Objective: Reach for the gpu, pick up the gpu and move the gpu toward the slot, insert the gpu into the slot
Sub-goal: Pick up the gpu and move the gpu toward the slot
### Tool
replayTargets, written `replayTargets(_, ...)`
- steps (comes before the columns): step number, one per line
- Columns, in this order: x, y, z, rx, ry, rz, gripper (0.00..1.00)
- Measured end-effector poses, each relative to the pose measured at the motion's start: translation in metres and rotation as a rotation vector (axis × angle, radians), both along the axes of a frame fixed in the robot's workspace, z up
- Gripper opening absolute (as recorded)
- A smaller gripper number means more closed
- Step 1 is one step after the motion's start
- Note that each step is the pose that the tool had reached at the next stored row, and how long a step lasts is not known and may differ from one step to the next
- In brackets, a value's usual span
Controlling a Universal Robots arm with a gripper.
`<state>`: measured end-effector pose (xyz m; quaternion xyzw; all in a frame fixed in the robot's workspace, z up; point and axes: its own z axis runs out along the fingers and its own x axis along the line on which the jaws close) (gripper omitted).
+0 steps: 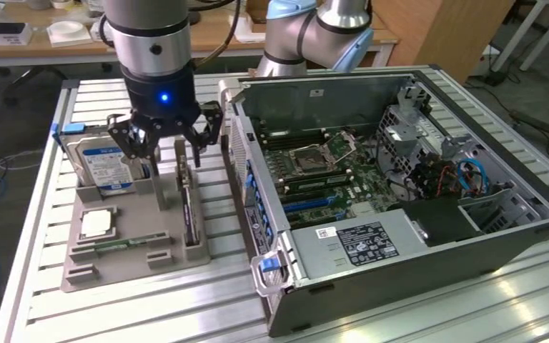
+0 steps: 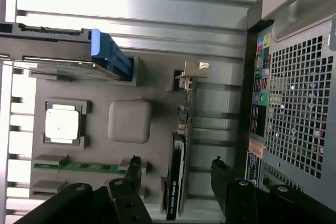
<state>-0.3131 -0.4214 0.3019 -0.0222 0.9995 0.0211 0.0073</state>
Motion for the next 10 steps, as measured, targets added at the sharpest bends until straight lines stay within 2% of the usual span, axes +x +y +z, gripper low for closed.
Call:
replayTargets(3, 0.0, 0.0001, -0.003, 0.0, 0.0, -0.045, 0.65)
replayTargets(10, -0.0001, 0.0001, -0.003, 0.0, 0.0, -0.047, 0.65)
